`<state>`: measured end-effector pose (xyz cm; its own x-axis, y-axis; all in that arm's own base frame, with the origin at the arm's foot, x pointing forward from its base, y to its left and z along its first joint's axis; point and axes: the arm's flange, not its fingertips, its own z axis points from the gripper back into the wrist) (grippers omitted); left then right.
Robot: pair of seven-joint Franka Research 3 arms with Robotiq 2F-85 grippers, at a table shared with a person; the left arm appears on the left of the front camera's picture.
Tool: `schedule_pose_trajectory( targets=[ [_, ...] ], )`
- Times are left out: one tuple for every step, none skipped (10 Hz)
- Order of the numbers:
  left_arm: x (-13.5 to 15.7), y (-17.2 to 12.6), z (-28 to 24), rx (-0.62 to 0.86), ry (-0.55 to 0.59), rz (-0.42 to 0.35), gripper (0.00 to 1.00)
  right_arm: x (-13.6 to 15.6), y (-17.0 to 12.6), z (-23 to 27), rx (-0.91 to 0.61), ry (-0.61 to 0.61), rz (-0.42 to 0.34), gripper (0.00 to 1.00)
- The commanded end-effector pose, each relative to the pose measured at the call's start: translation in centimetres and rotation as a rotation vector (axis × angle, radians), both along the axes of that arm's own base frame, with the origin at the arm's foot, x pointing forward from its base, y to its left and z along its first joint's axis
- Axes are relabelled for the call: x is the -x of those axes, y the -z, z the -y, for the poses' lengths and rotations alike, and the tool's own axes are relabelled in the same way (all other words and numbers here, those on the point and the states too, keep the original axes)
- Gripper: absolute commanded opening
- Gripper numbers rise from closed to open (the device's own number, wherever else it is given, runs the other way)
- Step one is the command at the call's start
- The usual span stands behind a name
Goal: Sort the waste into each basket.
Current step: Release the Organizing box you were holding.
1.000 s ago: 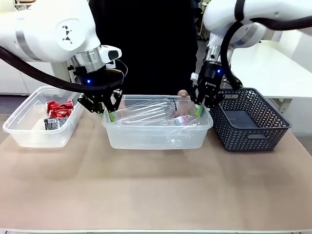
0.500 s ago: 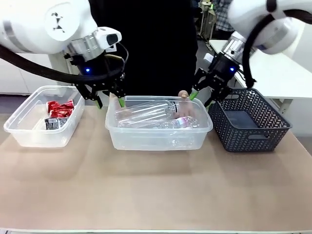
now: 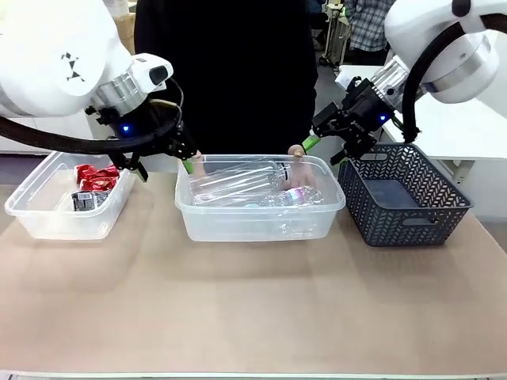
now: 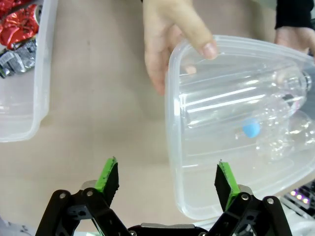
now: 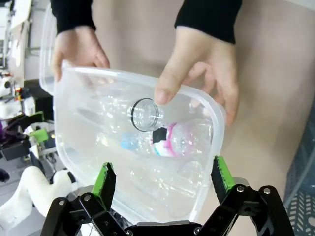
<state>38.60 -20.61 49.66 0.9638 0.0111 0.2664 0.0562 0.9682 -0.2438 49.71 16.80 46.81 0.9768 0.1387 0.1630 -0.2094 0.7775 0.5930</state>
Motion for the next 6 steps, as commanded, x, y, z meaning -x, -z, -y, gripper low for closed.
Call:
schedule_pose_trajectory(
  targets=[
    [0.54, -1.48, 0.7, -0.021, 0.026, 0.018, 1.0, -0.16, 0.17, -0.28, 0.031, 0.008, -0.052, 1.0],
    [0.54, -1.48, 0.7, -0.021, 0.026, 0.018, 1.0, -0.16, 0.17, -0.28, 0.031, 0.008, -0.052, 1.0],
    [0.54, -1.48, 0.7, -0.021, 0.026, 0.018, 1.0, -0.16, 0.17, -0.28, 0.031, 0.008, -0.052, 1.0],
    [0.54, -1.48, 0.7, -0.021, 0.026, 0.018, 1.0, -0.16, 0.17, -0.28, 0.031, 0.008, -0.052, 1.0],
    [0.54, -1.48, 0.7, -0.021, 0.026, 0.018, 1.0, -0.16, 0.17, -0.28, 0.031, 0.008, -0.052, 1.0],
    [0.54, -1.48, 0.7, -0.021, 0.026, 0.018, 1.0, -0.16, 0.17, -0.28, 0.031, 0.008, -0.052, 1.0]
  ],
)
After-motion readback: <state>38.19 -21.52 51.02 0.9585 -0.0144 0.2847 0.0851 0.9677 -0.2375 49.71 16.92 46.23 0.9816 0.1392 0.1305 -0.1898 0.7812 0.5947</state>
